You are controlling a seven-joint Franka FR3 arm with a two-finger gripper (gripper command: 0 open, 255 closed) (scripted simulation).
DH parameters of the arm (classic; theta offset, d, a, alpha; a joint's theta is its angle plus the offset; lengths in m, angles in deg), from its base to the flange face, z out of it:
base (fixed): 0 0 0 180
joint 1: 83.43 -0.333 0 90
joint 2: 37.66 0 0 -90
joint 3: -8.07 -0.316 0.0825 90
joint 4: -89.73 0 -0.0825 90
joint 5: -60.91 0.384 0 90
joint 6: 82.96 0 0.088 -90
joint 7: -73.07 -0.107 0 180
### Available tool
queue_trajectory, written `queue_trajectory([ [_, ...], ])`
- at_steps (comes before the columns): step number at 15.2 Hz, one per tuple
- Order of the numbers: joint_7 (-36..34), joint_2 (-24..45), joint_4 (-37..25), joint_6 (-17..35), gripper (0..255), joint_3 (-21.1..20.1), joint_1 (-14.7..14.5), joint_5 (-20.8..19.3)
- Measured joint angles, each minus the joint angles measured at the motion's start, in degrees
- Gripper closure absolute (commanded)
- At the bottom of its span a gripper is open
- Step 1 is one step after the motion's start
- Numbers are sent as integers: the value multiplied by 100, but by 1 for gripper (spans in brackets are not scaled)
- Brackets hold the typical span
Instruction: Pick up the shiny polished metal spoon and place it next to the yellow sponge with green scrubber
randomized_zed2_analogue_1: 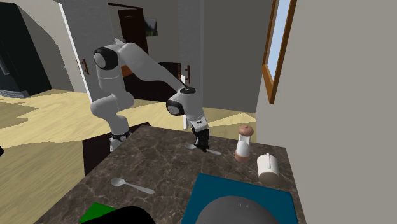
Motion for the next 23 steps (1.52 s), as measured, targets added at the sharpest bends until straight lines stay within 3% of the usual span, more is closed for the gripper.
queue_trajectory([
  [18, -10, -732, -553, -1260, 255, -13, 58, 141],
  [23, 655, -1347, 84, -1298, 255, 217, 288, 506],
])
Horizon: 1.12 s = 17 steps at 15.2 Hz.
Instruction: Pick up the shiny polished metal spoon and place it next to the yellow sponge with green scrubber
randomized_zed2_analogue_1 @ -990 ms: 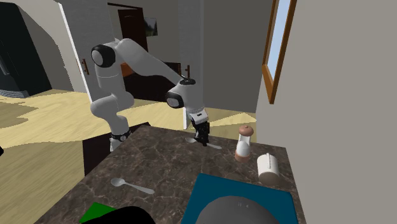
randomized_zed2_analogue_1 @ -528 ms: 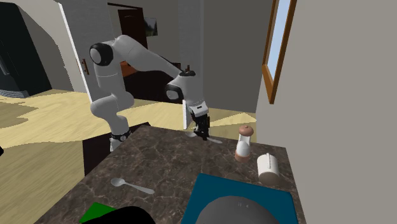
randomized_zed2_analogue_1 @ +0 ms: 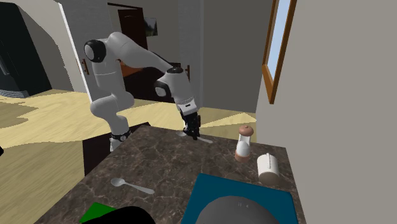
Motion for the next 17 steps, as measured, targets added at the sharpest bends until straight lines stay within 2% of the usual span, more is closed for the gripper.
queue_trajectory([
  [8, 1287, -991, 1050, -136, 255, 664, 363, 407],
  [17, 2553, -1743, 1618, -579, 255, 1563, 862, 324],
])
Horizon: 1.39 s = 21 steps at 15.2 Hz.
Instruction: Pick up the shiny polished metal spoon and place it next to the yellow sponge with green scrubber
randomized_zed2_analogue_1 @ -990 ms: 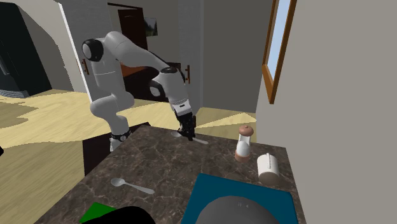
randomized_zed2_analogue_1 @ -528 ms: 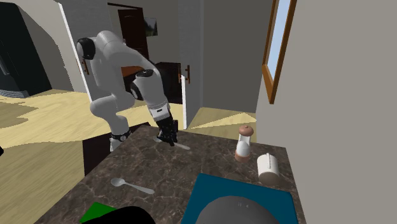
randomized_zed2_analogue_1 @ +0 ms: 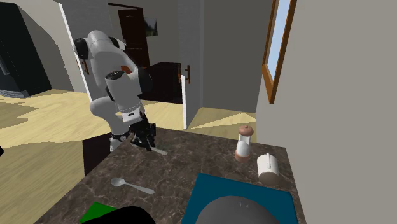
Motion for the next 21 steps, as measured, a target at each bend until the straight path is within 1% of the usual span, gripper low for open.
queue_trajectory([
  [3, 436, -135, 175, -49, 255, 316, 182, -77],
  [6, 834, -296, 242, -228, 255, 633, 388, -208],
  [11, 1552, -279, 145, -453, 255, 1197, 719, -414],
  [15, 2144, -95, -51, -583, 255, 1651, 946, -534],
  [19, 2694, 74, -377, -851, 255, 2081, 1158, -638],
  [21, 2876, 216, -367, -736, 255, 2197, 1180, -610],
])
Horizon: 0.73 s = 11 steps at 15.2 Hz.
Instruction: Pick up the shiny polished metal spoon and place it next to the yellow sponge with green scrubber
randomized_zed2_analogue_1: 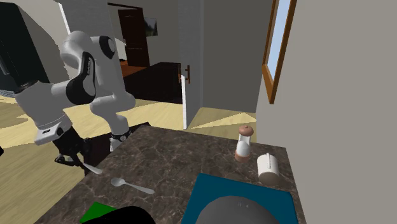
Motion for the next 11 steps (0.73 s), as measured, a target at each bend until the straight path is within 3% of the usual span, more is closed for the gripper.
queue_trajectory([
  [11, 421, 505, 419, 845, 255, 163, -96, 300],
])
